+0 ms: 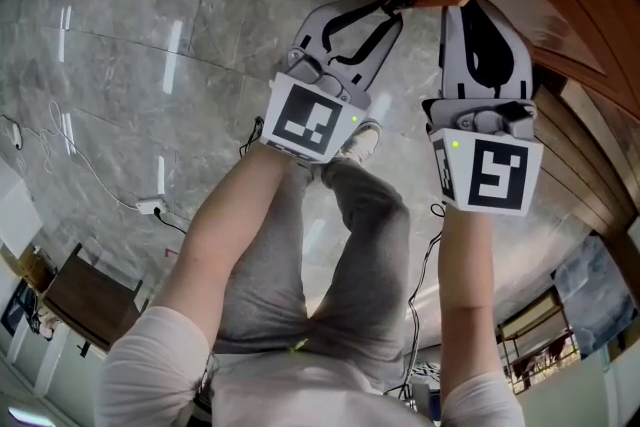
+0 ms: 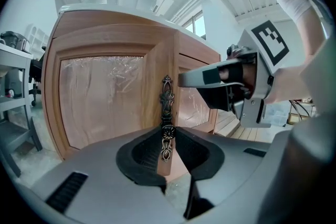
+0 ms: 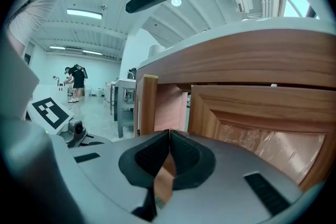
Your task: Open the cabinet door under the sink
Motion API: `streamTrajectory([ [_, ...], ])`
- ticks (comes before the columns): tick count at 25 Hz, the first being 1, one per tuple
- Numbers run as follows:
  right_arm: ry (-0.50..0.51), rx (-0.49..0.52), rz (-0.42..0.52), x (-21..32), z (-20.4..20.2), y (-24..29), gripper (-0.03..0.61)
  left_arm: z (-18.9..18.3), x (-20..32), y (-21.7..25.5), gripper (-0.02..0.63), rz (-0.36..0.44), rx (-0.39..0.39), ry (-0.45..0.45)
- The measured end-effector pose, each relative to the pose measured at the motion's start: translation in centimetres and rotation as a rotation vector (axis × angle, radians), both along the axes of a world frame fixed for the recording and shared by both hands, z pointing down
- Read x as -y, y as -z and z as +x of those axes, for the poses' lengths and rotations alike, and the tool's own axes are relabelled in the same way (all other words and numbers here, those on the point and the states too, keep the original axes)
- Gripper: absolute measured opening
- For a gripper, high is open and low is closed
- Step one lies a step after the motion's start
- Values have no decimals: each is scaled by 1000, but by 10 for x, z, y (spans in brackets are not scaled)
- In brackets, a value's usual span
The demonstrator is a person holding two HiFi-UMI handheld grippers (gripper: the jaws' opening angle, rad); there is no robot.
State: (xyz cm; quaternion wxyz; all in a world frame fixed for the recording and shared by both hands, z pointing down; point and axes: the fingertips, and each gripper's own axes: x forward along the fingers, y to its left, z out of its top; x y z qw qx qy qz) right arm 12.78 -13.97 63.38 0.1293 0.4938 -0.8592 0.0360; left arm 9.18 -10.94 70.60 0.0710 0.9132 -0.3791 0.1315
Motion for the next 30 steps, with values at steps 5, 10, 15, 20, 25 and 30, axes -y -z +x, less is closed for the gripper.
streamTrajectory([
  [5, 2, -13, 1, -4, -8, 0, 32, -8, -9, 3, 91, -12, -22, -24],
  [10, 8, -29, -6, -7, -19, -4, 32, -21, -19, 2, 91, -19, -33, -40],
  [15, 18, -22, 12, -11, -39, 3, 32, -37, -30, 2, 91, -35, -29, -69],
  [20, 53, -57, 7, -21, -58, 3, 31, -52, -40, 3, 91, -46, -35, -81],
  [25, 76, -63, 7, -33, -72, 9, 31, -65, -52, 5, 91, -60, -38, -90],
  [30, 108, -72, -1, -46, -94, 11, 31, -87, -65, 5, 92, -66, -36, -101],
])
